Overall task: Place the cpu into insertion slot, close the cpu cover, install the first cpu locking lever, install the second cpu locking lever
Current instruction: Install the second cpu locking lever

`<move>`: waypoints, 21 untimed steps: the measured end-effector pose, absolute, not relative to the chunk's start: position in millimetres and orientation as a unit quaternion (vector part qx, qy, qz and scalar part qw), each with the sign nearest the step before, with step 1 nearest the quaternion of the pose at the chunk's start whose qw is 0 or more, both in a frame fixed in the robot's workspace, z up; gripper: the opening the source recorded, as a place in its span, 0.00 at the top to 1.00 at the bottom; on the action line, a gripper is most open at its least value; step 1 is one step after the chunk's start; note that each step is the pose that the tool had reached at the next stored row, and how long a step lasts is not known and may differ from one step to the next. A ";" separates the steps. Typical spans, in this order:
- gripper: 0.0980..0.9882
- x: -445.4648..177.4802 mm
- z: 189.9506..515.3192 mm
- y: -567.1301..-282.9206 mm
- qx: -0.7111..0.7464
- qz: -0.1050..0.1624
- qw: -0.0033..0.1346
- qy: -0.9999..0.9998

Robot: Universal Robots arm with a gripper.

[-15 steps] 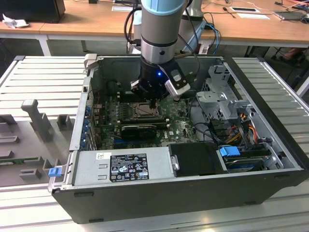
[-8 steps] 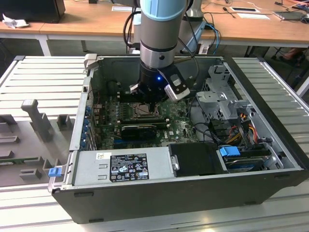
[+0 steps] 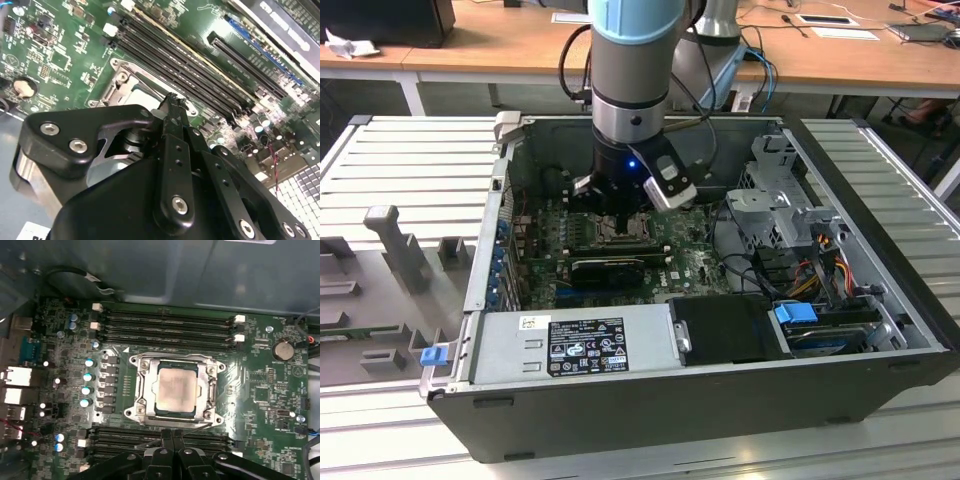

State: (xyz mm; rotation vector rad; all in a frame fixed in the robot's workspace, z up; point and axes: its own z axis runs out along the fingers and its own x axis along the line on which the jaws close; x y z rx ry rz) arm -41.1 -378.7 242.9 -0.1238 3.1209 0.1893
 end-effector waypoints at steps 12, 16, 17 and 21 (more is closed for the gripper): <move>0.99 -55.6 224.9 -378.9 -0.048 0.066 0.006 0.997; 0.99 -57.5 215.1 -378.8 -0.051 0.067 0.006 0.996; 0.99 -57.7 214.2 -379.1 -0.051 0.074 0.006 0.996; 0.99 -58.3 214.1 -380.4 -0.051 0.086 0.007 0.995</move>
